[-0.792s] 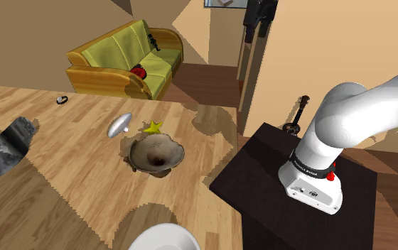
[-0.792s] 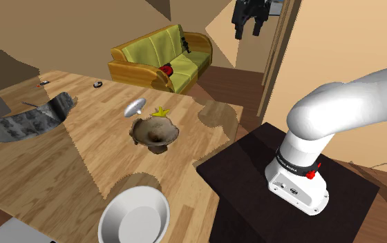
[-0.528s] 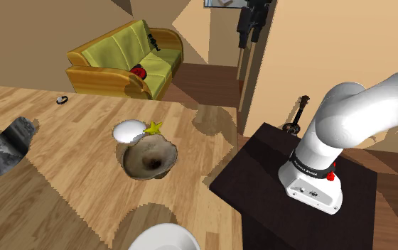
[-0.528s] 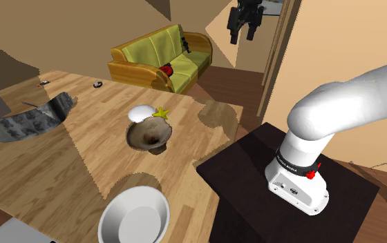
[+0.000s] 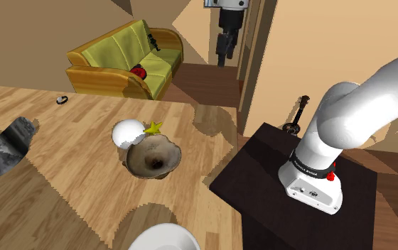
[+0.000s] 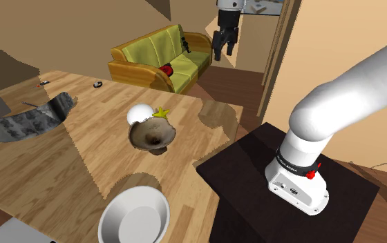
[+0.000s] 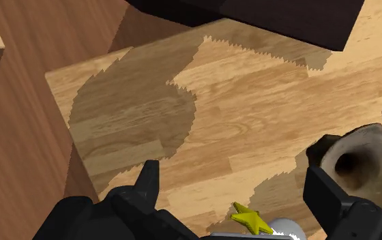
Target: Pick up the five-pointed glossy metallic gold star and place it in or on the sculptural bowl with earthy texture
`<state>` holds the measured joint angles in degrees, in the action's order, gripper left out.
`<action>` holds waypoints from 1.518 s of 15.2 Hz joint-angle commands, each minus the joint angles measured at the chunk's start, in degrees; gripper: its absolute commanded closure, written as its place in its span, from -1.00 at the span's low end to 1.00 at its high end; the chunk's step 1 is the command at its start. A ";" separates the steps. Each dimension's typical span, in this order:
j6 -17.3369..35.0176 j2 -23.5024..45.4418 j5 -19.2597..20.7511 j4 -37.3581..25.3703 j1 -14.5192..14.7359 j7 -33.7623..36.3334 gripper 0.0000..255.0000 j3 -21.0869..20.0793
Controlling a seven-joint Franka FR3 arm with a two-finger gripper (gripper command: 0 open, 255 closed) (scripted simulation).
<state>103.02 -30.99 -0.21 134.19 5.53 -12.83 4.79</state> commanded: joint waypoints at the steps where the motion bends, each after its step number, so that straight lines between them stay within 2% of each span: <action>1: 3.00 4.25 -0.21 -1.06 0.88 -2.70 -1.00 0.60; 12: 16.38 26.86 -3.49 -8.54 4.91 -16.74 -1.00 1.49; 23: 22.89 49.71 -6.40 -23.16 6.69 -28.66 -1.00 -1.75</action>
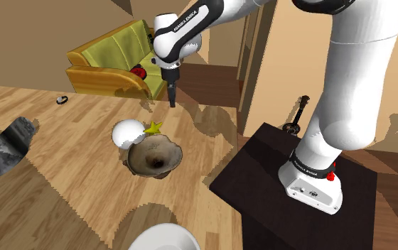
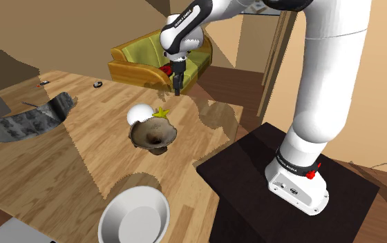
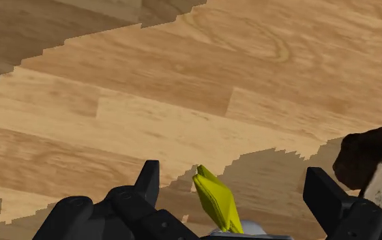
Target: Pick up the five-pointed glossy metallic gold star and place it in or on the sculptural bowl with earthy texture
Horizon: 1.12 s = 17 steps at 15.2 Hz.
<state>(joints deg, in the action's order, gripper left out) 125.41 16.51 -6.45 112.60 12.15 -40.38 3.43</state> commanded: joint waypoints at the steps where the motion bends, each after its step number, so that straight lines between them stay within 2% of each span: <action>1: 0.77 4.26 -0.21 -3.21 0.20 -1.99 -1.00 -0.80; 9: 1.17 20.67 0.78 -18.24 1.64 -7.92 -1.00 -3.96; 17: 5.21 24.96 0.70 -18.44 1.97 -8.30 -1.00 -4.27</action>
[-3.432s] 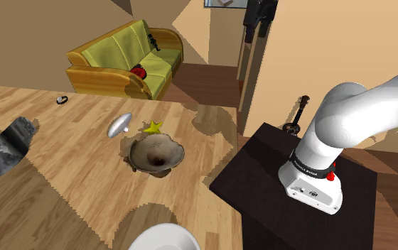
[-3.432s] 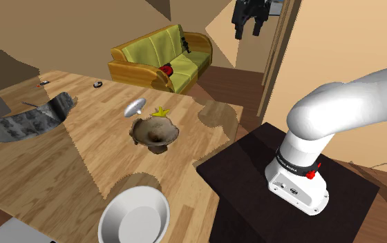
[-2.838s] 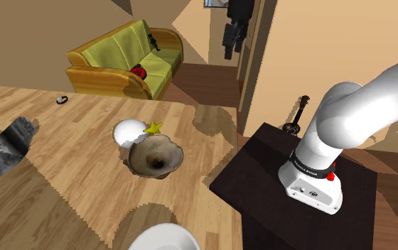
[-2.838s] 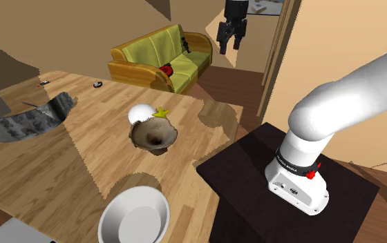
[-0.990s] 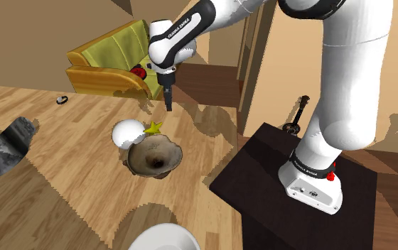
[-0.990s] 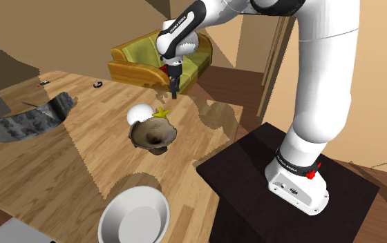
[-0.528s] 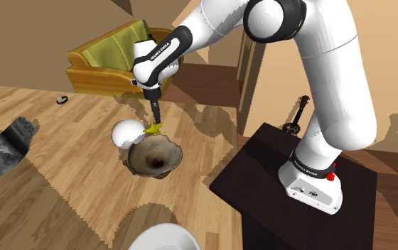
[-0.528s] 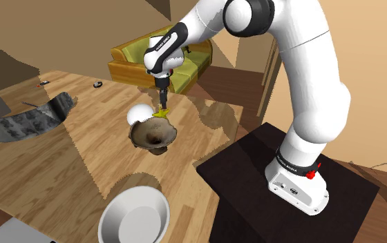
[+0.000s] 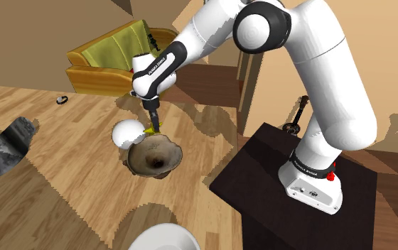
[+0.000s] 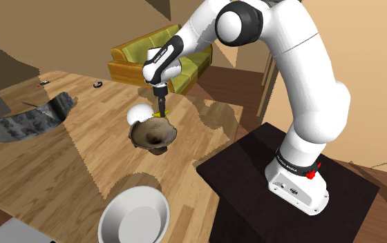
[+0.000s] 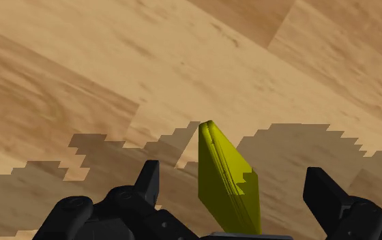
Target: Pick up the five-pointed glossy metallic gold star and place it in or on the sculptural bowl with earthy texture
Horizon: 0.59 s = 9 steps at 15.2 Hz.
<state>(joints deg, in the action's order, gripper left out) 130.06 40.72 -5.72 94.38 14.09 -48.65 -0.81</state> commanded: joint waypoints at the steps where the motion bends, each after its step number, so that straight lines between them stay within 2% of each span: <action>1: 0.56 0.74 -0.02 -0.21 0.02 -0.03 -1.00 -0.03; 8: 0.55 0.74 -0.02 -0.22 0.02 -0.03 -1.00 -0.03; 9: 0.55 0.74 -0.02 -0.22 0.02 -0.03 1.00 -0.03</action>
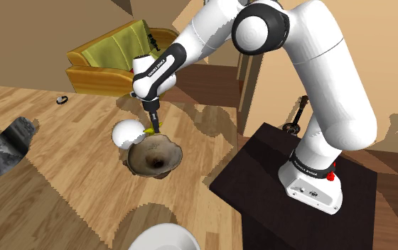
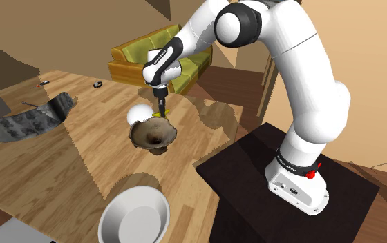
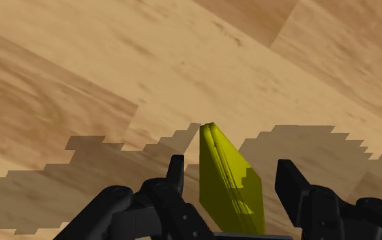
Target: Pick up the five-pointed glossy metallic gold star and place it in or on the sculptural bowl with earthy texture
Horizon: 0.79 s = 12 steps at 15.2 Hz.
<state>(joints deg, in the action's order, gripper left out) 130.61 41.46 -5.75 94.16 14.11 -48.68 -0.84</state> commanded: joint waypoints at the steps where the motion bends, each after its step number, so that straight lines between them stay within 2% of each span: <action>1: 0.00 0.00 0.00 0.00 0.00 0.00 1.00 0.00; 12: -1.40 -1.63 0.06 0.22 0.01 0.14 1.00 0.04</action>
<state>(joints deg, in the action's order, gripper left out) 129.68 40.36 -5.70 94.32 14.13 -48.56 -0.81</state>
